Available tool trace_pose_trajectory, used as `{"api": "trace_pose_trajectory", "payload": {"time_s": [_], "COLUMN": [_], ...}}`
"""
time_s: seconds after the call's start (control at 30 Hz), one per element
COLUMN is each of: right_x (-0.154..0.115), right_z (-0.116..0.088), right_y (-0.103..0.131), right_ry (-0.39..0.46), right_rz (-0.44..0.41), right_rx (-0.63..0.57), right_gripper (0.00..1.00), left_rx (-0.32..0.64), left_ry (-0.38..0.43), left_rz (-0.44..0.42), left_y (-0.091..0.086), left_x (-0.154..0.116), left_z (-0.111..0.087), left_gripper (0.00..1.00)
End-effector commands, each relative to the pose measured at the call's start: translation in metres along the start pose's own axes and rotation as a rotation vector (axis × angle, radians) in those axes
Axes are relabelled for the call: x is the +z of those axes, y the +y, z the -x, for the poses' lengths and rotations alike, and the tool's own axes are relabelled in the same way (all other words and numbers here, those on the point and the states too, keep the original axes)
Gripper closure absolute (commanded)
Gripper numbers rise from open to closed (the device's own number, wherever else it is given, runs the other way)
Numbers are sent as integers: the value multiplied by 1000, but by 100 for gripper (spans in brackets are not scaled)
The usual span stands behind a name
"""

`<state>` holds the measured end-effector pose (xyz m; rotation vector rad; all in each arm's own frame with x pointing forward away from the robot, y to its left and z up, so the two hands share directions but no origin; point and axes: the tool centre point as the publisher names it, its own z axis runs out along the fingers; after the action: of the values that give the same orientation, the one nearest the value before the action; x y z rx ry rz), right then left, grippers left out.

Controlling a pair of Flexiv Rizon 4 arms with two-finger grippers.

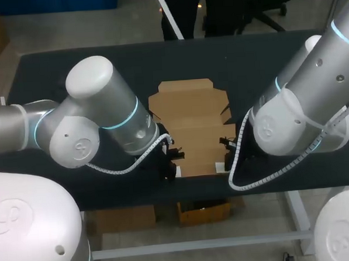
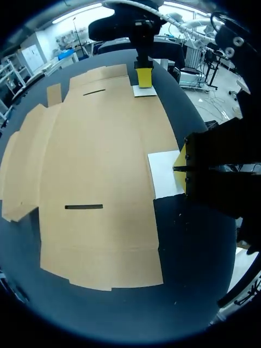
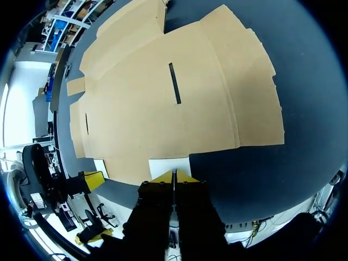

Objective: Assemble the packaging by folding the flat box into shape, placing the metal phone stand inside, and closing the box properly

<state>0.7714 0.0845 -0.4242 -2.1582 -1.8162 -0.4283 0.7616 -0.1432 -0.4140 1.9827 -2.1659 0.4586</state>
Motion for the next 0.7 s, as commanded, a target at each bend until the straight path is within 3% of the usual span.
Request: {"api": "trace_pose_trajectory", "payload": {"time_s": [0.03,0.7], "right_x": [8,-12], "right_z": [0,2], "right_y": [-6,-15], "right_ry": [-19,14], "right_rz": [28,127], "right_rx": [-6,-57], "right_gripper": [100,100], "left_rx": [-2,-7], "left_ry": [-14,-49], "left_rz": [-2,-12], "left_y": [1,3], "left_x": [4,-17], "left_z": [-2,-3], "left_gripper": [100,100]}}
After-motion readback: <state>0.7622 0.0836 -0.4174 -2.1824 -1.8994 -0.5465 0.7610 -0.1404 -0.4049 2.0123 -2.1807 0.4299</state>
